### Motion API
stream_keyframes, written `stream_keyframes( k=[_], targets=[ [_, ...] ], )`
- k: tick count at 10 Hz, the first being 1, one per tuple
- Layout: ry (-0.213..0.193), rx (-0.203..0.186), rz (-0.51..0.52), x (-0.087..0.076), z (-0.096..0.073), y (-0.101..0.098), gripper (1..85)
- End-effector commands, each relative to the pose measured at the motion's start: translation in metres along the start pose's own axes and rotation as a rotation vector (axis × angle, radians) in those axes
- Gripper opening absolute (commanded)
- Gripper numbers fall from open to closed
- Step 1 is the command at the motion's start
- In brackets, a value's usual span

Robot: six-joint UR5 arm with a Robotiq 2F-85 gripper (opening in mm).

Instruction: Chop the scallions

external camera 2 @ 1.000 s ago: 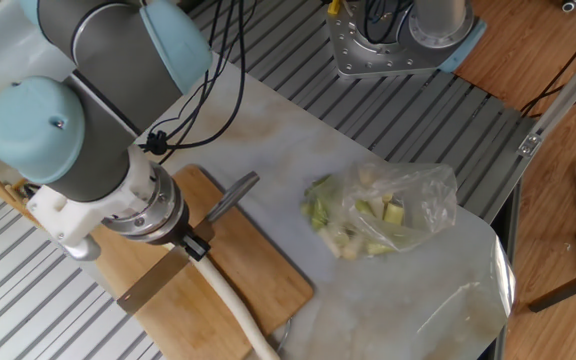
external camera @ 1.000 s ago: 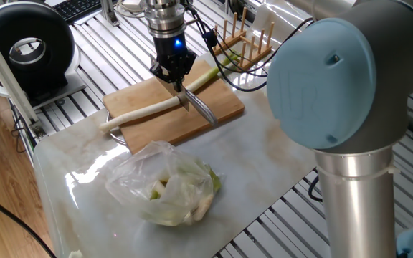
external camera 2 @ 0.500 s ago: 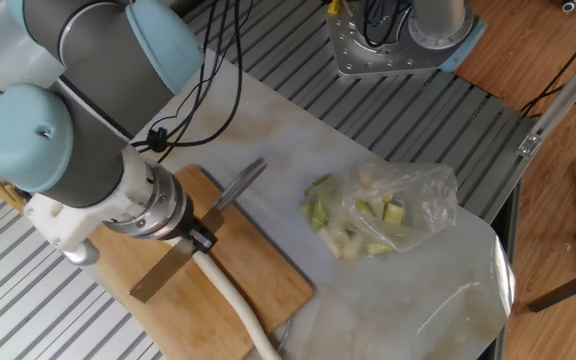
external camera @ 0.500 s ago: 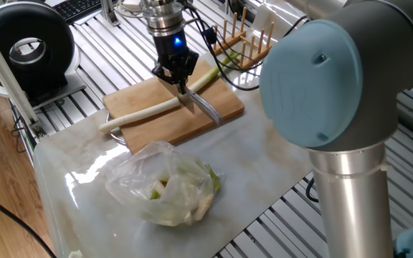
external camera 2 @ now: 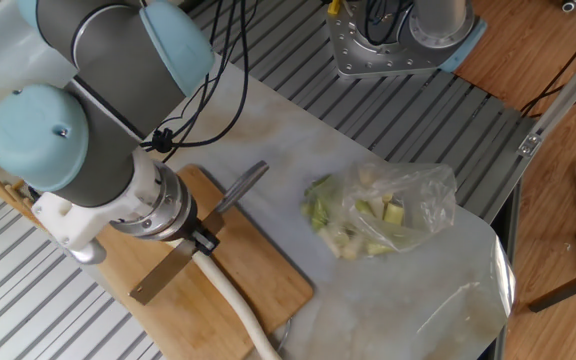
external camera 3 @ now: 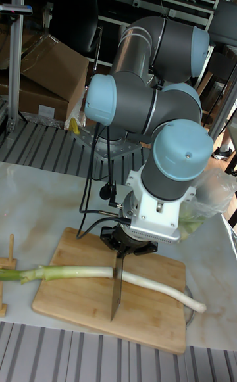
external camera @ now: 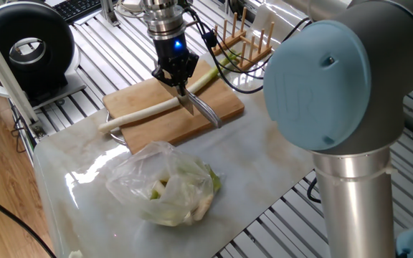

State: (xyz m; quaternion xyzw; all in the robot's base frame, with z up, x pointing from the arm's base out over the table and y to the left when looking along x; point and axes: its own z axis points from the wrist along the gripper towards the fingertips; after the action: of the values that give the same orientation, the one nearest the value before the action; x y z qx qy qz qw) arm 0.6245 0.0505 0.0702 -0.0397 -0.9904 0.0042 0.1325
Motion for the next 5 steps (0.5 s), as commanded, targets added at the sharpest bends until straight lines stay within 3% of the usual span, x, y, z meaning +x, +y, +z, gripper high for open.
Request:
stream_keyframes(
  k=[1, 5],
  targets=[
    [-0.018, -0.014, 0.002, -0.006, -0.008, 0.005, 1.3],
    [-0.044, -0.013, -0.006, -0.019, -0.014, 0.001, 1.3]
  ],
)
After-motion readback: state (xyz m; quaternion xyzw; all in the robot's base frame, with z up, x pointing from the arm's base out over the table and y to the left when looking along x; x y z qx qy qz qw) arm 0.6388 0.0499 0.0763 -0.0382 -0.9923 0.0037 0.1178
